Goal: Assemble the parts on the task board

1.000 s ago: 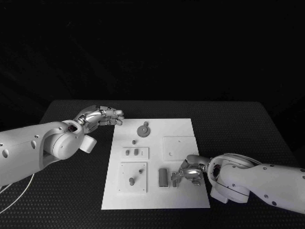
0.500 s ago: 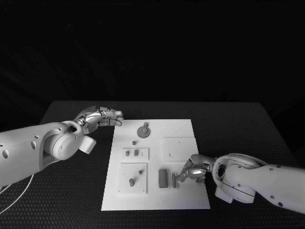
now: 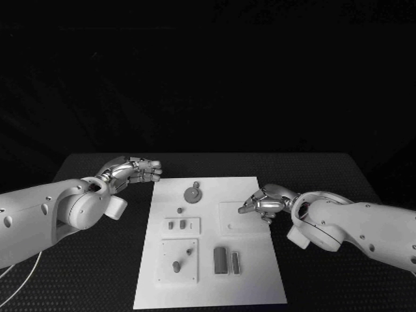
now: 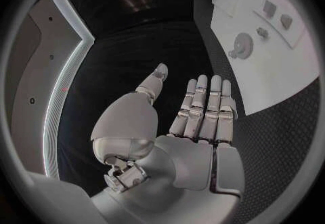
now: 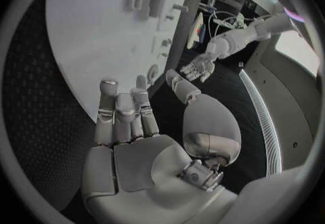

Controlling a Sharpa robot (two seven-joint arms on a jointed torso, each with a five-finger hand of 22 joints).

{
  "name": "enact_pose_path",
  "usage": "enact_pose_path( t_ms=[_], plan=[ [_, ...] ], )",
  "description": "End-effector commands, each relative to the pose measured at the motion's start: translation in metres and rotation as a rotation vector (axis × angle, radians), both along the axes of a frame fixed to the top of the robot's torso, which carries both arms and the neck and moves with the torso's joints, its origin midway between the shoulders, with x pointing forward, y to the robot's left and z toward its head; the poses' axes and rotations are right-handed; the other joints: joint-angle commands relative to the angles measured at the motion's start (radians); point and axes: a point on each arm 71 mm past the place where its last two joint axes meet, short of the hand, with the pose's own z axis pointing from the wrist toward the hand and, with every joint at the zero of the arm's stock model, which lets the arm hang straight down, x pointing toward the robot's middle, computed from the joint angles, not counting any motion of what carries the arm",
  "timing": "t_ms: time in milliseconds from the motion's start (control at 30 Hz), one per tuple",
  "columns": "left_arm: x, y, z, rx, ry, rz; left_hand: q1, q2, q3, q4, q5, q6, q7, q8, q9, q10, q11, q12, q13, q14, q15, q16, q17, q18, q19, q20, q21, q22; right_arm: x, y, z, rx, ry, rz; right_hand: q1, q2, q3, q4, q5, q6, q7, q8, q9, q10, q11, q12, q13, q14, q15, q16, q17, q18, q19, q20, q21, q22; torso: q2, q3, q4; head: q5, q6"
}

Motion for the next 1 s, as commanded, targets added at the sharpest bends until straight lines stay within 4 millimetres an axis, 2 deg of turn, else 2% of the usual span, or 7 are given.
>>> enact_pose_path(
  t_ms=[33,100,300,433,533,733,1000],
  plan=[
    [0.01,0.004,0.008,-0.02,-0.027,0.066,-0.004,0.001,0.007,-0.001,0.001,0.007,-0.003,0.006,0.0,0.009,-0.003,0.006,-0.002,0.007,-0.001,-0.006,-0.002,0.018,-0.001,0.001,0.006,-0.002,0.028,-0.004,0.014,0.304,-0.078,-0.046,0.01,0.048,-0.007,-0.037,0.002,-0.035,0.023,-0.007,0.001,-0.053,0.012,-0.03,-0.008,-0.052,0.011,-0.043,-0.016,0.01,-0.059,0.021,-0.034,-0.005,-0.006,0.001,-0.0041,-0.006,0.056],
    [0.016,0.003,0.012,-0.024,-0.034,0.076,-0.004,0.003,0.008,-0.001,0.001,0.009,-0.006,0.007,0.001,0.008,-0.002,0.005,-0.003,0.008,-0.001,-0.007,-0.002,0.018,0.0,0.001,0.006,-0.002,0.045,-0.011,0.016,0.346,-0.098,-0.077,0.026,0.072,-0.002,-0.054,0.003,-0.04,0.026,-0.007,0.003,-0.079,0.016,-0.058,-0.024,-0.082,0.016,-0.076,-0.031,0.003,-0.093,0.033,-0.058,-0.011,-0.012,0.0018,-0.0067,-0.003,0.068],
    [0.032,0.003,0.022,-0.028,-0.054,0.103,-0.006,0.008,0.016,-0.001,0.001,0.0,-0.017,0.002,-0.003,-0.021,-0.002,-0.007,-0.02,0.006,-0.001,-0.014,-0.009,0.017,0.0,0.001,0.007,-0.007,0.09,-0.031,0.022,0.417,-0.177,-0.174,0.085,0.122,0.018,-0.05,0.004,-0.068,0.05,-0.006,0.01,-0.164,0.049,-0.323,-0.226,-0.219,0.062,-0.349,-0.176,-0.041,-0.286,0.098,-0.226,-0.08,-0.032,0.0062,-0.0123,0.006,0.141],
    [0.045,0.003,0.025,-0.025,-0.061,0.135,-0.009,0.007,0.019,-0.001,0.001,-0.015,-0.027,-0.006,-0.007,-0.06,-0.004,-0.01,-0.037,-0.007,0.001,-0.027,-0.019,0.017,0.0,0.002,0.006,-0.012,0.105,-0.041,0.017,0.476,-0.186,-0.215,0.1,0.13,0.03,-0.055,0.005,-0.119,0.064,-0.021,0.003,-0.206,0.118,-0.596,-0.445,-0.329,0.192,-0.661,-0.335,-0.093,-0.467,0.151,-0.377,-0.147,-0.042,0.0077,-0.0157,0.009,0.194],
    [0.056,0.002,0.026,-0.034,-0.056,0.167,-0.015,0.002,0.018,0.0,0.0,-0.042,-0.042,-0.019,-0.012,-0.107,-0.013,-0.011,-0.054,-0.032,0.003,-0.045,-0.03,0.015,-0.006,0.004,0.004,-0.017,0.11,-0.047,0.012,0.507,-0.191,-0.239,0.112,0.143,0.027,-0.066,0.001,-0.15,0.05,-0.029,-0.002,-0.217,0.126,-0.726,-0.556,-0.42,0.242,-0.825,-0.41,-0.122,-0.565,0.178,-0.462,-0.187,-0.047,0.0101,-0.0187,0.015,0.22],
    [0.068,-0.001,0.028,-0.031,-0.069,0.18,-0.03,-0.007,0.012,0.001,0.001,-0.099,-0.073,-0.042,-0.019,-0.206,-0.045,-0.008,-0.077,-0.111,0.013,-0.098,-0.057,-0.006,-0.084,0.021,-0.002,-0.044,0.111,-0.049,0.002,0.553,-0.189,-0.267,0.104,0.136,-0.027,-0.062,0.001,-0.174,0.044,-0.027,-0.007,-0.206,0.13,-0.844,-0.667,-0.447,0.243,-0.945,-0.468,-0.134,-0.613,0.201,-0.544,-0.239,-0.057,0.015,-0.0235,0.025,0.262],
    [0.071,-0.009,0.028,-0.034,-0.084,0.14,-0.038,-0.002,0.012,0.003,0.0,-0.098,-0.074,-0.033,-0.012,-0.211,-0.045,-0.002,-0.072,-0.131,0.013,-0.11,-0.063,-0.007,-0.113,0.029,0.003,-0.055,0.111,-0.048,0.004,0.601,-0.2,-0.268,0.024,0.122,-0.155,-0.057,0.002,-0.222,0.047,-0.039,-0.019,-0.207,0.141,-0.943,-0.752,-0.473,0.257,-1.018,-0.508,-0.16,-0.694,0.215,-0.597,-0.244,-0.058,0.0201,-0.025,0.036,0.309]
  ],
)
